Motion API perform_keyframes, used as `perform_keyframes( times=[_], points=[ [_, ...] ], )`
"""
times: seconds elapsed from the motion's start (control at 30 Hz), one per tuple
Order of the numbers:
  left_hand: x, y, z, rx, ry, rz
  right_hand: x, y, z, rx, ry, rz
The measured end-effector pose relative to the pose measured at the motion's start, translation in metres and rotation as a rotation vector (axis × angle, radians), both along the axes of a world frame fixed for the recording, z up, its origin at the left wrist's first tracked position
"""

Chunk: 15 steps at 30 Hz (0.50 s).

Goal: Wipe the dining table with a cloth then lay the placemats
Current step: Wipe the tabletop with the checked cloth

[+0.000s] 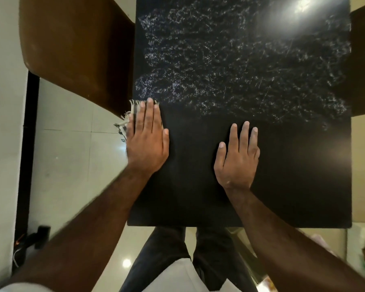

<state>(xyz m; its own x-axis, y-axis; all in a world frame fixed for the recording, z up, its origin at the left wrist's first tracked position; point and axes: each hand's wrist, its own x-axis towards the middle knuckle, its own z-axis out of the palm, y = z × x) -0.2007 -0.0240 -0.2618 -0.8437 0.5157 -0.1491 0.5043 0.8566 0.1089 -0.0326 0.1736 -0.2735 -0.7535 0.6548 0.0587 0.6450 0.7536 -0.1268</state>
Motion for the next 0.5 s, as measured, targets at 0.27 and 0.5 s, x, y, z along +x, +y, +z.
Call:
perform_keyframes(
  times=[0.27,0.5],
  points=[
    [0.015,0.071,-0.001,0.073,-0.010,-0.147,0.002,0.001,-0.003,-0.002,0.014,0.000],
    [0.046,0.021,-0.003,0.057,-0.030,-0.185,0.001,0.001,-0.003,0.004,0.030,-0.008]
  ],
)
